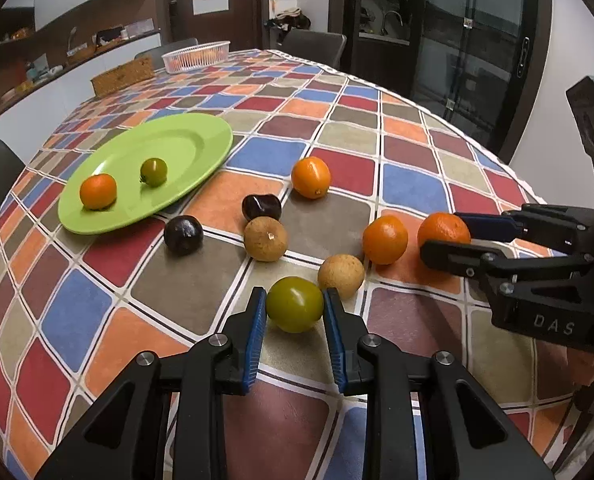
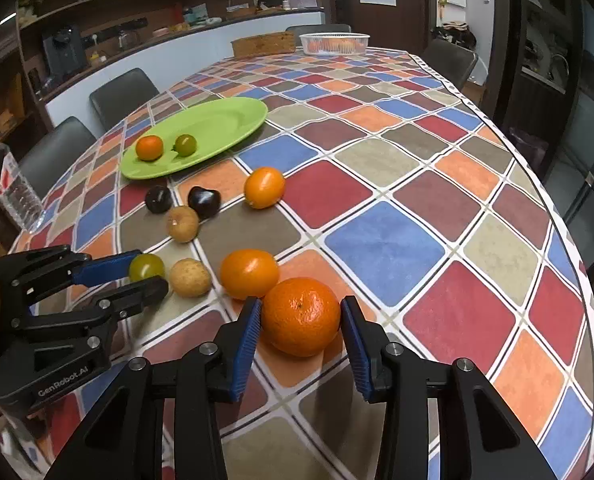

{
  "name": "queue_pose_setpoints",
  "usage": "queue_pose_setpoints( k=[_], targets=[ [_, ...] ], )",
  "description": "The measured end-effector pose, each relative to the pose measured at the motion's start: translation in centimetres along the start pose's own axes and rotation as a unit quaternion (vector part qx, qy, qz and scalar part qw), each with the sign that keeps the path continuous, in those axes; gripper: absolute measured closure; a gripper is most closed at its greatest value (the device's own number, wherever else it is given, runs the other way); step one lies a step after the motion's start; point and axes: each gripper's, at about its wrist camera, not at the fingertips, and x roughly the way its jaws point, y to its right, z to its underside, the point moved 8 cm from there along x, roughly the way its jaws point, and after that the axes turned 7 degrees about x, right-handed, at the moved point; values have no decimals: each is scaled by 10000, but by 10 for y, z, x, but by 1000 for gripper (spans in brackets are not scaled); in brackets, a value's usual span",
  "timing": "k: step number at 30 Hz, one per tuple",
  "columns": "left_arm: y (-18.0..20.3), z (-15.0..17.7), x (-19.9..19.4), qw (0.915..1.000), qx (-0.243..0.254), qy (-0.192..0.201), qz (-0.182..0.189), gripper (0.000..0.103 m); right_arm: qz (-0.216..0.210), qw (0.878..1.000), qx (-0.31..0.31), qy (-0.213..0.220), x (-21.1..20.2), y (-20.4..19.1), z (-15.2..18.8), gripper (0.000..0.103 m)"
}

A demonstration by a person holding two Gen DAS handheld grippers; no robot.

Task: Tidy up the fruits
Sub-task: 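Grasp a green tomato with the left tool while the right tool grasps a mandarin, then carry both fruits onto the green plate and open both tools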

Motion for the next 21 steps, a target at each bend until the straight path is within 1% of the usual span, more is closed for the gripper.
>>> queue_pose_setpoints(
  k=[12, 21],
  targets=[
    [-3, -14, -42, 9988, -92, 445, -159, 75, -242, 9986, -238, 395, -35, -24, -9, 61],
    [-17, -26, -73, 9962, -228, 745, -393, 75, -465, 9949, -425, 789, -60, -47, -31, 61]
  ],
)
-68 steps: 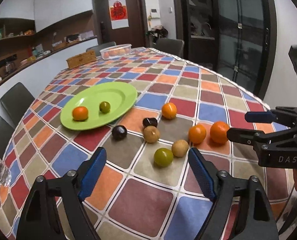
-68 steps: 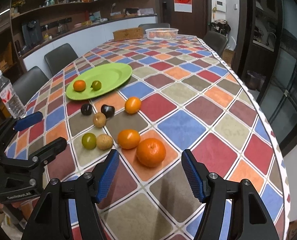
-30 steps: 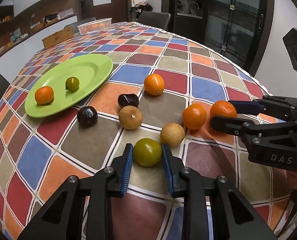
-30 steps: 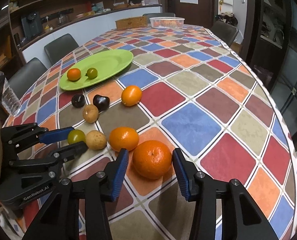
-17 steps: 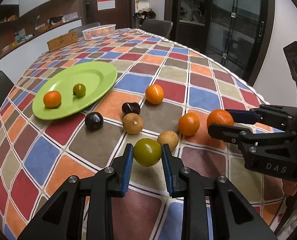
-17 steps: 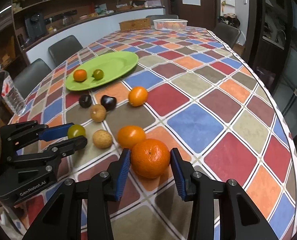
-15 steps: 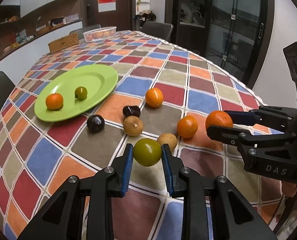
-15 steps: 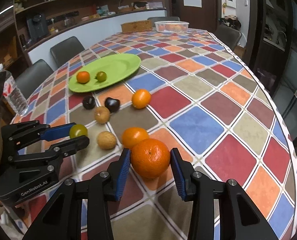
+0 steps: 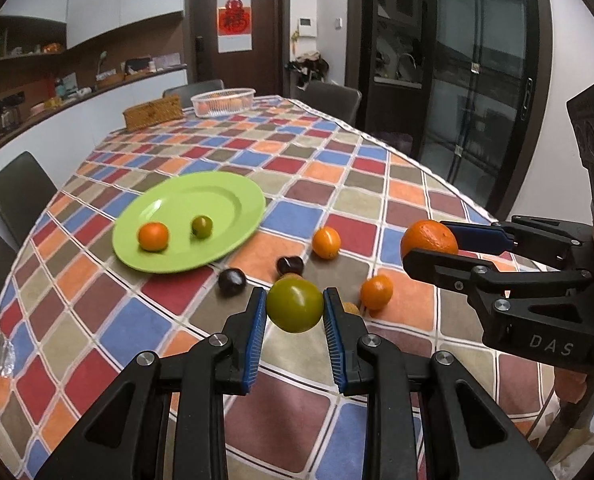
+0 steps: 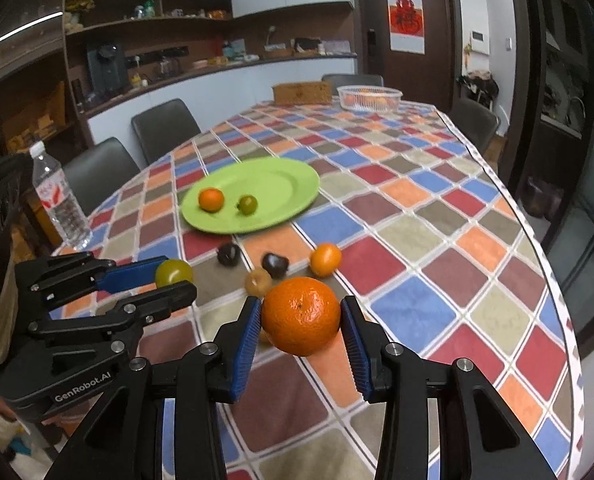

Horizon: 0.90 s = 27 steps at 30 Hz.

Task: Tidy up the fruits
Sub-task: 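Carry both fruits onto the green plate and open both tools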

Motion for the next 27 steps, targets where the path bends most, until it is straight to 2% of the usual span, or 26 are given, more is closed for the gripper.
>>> queue_pose_setpoints(
  k=[12, 27],
  targets=[
    [-34, -35, -21, 9980, -8, 467, -420, 75, -292, 9986, -174, 415, -1, -28, -47, 61],
    [-81, -67, -2, 9969, -119, 523, -571, 75, -493, 9978, -262, 349, 36, -49, -97, 61]
  ],
)
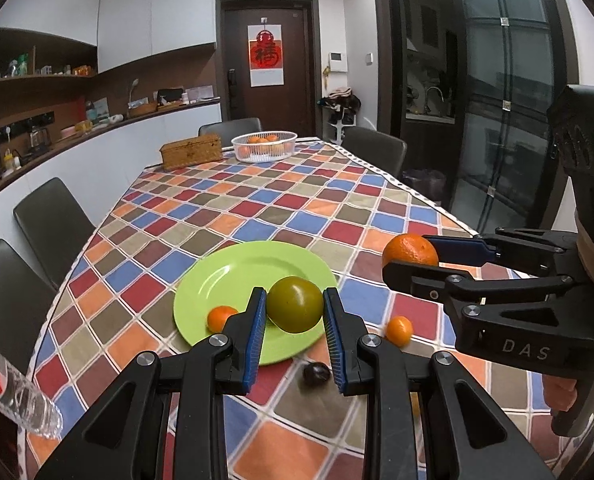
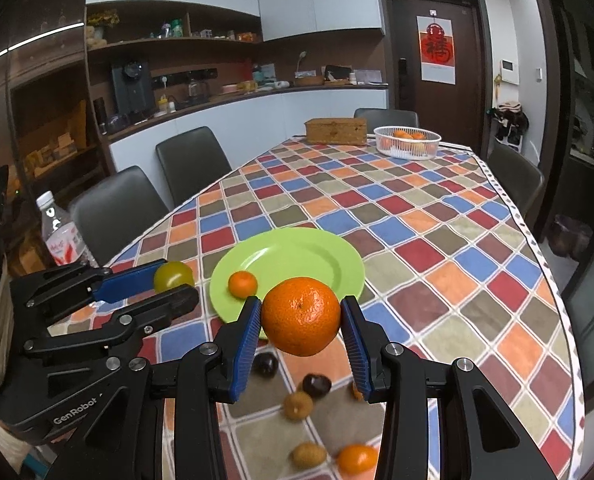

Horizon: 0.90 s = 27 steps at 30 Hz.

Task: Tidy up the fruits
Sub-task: 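Carry both fruits onto the green plate and open both tools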

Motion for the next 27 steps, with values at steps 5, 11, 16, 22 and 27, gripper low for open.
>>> queue_pose_setpoints(
  k=[5, 11, 16, 22, 27],
  targets=[
    [-18, -2, 24, 9999, -66, -157, 8, 75, 30, 9998, -37, -188, 27, 1, -11, 61],
    [-40, -1, 58, 9985, -319, -409, 179, 75, 59, 9991, -93, -419, 63, 3, -25, 61],
    [-61, 2, 94, 9957, -503, -738, 237, 75, 34, 9977, -53, -670, 98, 5, -32, 61],
    [-78, 9, 132, 9913, -652, -1113, 261, 75, 11, 9938, 164, -1102, 141, 11, -32, 61],
    [-89, 18, 160, 9844, -940, -1443, 370, 75, 118, 9904, 165, -1369, 170, 14, -29, 61]
  ],
)
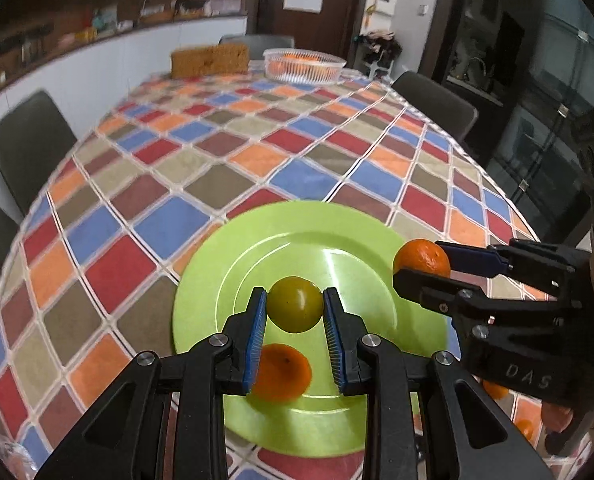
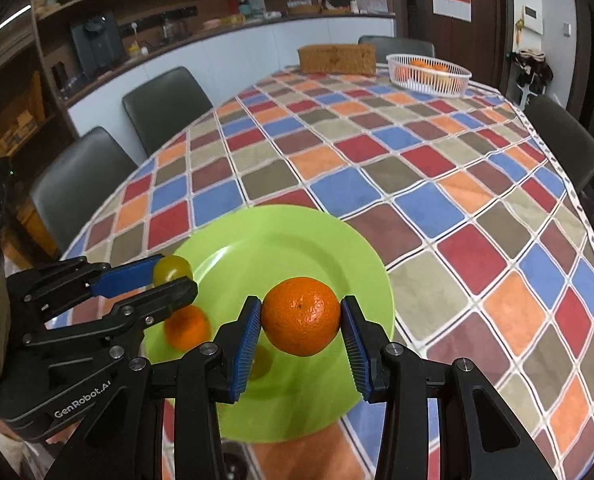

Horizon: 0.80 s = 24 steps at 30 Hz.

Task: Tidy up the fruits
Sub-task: 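Carry both fruits onto the green plate and open both tools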

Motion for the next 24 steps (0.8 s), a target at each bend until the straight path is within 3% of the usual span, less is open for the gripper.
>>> queue_pose_setpoints(
  k=[10, 15, 18, 24],
  targets=[
    [-14, 8, 34, 9985, -97, -512, -173, 75, -59, 9980, 335, -529, 40, 10, 0, 61],
    [-11, 7, 37, 9983, -31, -546, -205, 74, -63, 9970, 455, -624, 46, 17, 4, 61],
    [-12, 6, 36, 9983, -33, -544, -198, 69, -17, 9969, 476, -620, 46, 20, 4, 61],
    [-8, 3, 10, 9988, 43, -320, -378, 67, -4, 9985, 387, -392, 25, 19, 2, 59]
  ],
)
